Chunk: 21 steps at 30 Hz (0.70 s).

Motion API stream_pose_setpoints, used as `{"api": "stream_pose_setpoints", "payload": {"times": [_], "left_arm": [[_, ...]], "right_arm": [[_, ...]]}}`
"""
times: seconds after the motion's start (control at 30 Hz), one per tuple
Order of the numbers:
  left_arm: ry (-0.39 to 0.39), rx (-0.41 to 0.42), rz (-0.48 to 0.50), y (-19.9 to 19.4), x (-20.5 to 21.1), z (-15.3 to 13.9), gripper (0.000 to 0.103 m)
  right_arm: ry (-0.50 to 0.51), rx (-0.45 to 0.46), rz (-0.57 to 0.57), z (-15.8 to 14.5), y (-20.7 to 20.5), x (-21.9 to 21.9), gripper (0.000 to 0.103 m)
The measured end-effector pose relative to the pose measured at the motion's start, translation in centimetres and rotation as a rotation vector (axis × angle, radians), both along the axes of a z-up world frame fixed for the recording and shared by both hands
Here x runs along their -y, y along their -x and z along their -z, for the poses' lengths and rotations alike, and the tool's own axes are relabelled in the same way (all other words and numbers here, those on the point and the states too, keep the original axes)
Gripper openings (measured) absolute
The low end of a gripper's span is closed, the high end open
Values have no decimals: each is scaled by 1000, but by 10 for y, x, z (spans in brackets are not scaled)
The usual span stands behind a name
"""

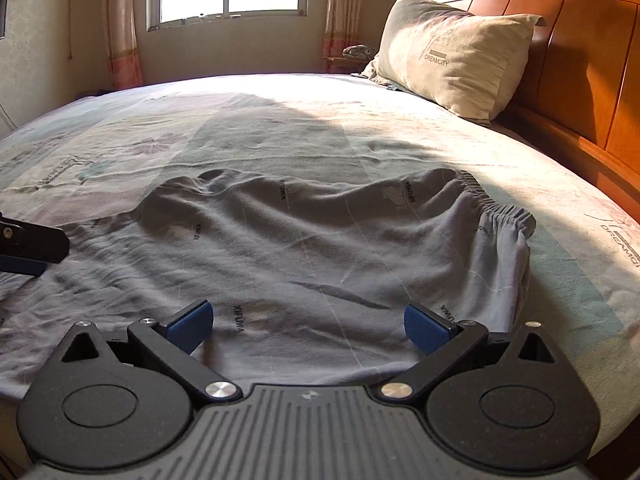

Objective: Fold clothes

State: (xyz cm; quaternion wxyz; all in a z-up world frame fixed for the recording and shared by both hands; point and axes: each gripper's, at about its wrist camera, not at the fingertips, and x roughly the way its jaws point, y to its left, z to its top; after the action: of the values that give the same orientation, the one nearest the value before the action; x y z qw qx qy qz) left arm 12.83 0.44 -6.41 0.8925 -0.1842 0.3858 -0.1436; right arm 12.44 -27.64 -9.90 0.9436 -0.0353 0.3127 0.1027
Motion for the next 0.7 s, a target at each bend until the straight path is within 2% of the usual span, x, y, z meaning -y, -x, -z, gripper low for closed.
{"api": "stream_pose_setpoints", "payload": {"times": [0.1, 0.17, 0.33, 0.43, 0.53, 0.7], "left_arm": [[-89, 43, 22, 4, -4, -25, 102], [-116, 47, 25, 8, -10, -25, 102], [-184, 58, 35, 16, -27, -24, 102], [-224, 64, 41, 21, -37, -23, 102], [-230, 57, 46, 22, -46, -18, 102], [-210, 43, 48, 19, -53, -10, 102]], "right_arm": [[-27, -13, -15, -1, -5, 3, 103], [-29, -12, -48, -9, -14, -2, 103], [108, 12, -175, -43, -67, -50, 103], [167, -40, -174, -34, -105, -79, 103], [144, -95, -209, -16, -121, -98, 103], [92, -67, -190, -7, -144, -118, 103]]}}
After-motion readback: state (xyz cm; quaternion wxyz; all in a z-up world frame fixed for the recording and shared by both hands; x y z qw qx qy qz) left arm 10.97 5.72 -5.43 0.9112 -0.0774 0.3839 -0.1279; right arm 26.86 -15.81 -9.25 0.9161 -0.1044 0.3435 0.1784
